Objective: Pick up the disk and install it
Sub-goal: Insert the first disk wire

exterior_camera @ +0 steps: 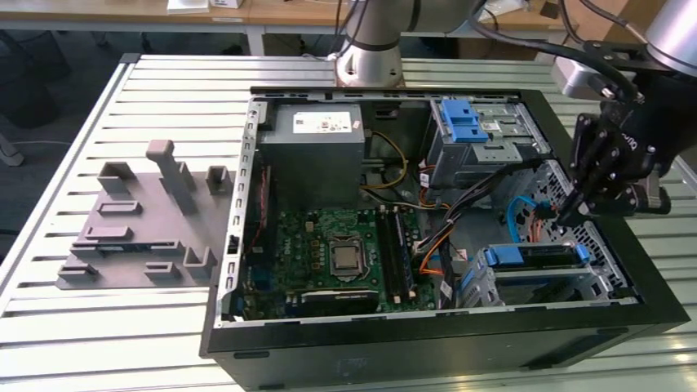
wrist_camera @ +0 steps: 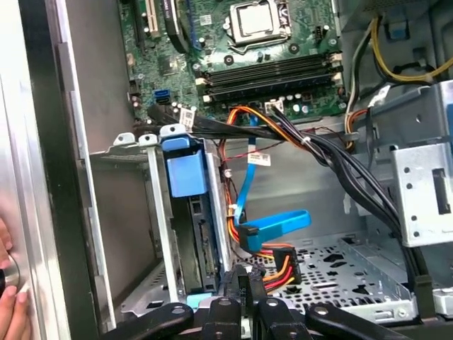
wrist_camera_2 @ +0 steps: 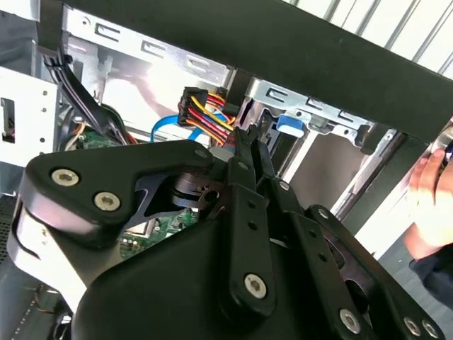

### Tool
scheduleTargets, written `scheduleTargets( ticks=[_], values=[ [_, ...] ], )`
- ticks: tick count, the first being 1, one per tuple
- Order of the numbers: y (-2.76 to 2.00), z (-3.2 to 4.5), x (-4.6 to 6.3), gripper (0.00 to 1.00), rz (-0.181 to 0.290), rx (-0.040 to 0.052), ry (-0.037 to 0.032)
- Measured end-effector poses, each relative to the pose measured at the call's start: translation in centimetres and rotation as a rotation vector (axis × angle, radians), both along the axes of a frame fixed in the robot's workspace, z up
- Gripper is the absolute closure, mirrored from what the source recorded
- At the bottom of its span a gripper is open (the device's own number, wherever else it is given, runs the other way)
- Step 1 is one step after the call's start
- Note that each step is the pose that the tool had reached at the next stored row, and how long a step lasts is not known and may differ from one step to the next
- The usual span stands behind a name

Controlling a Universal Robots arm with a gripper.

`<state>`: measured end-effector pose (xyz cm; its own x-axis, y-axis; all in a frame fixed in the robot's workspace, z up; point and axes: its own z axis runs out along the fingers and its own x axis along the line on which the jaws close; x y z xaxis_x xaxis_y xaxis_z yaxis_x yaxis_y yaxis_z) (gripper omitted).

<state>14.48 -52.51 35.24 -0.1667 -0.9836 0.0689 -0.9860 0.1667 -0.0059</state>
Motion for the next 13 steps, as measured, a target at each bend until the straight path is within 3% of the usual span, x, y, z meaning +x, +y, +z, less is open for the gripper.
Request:
scheduleTargets(
  ticks=[6, 13],
  values=[
    [-0.63, -0.08, -0.48, 0.84, 0.02, 0.0, -0.0031],
    [-0.83, -0.41, -0.64, 0.84, 0.076, 0.003, -0.0046]
  ],
)
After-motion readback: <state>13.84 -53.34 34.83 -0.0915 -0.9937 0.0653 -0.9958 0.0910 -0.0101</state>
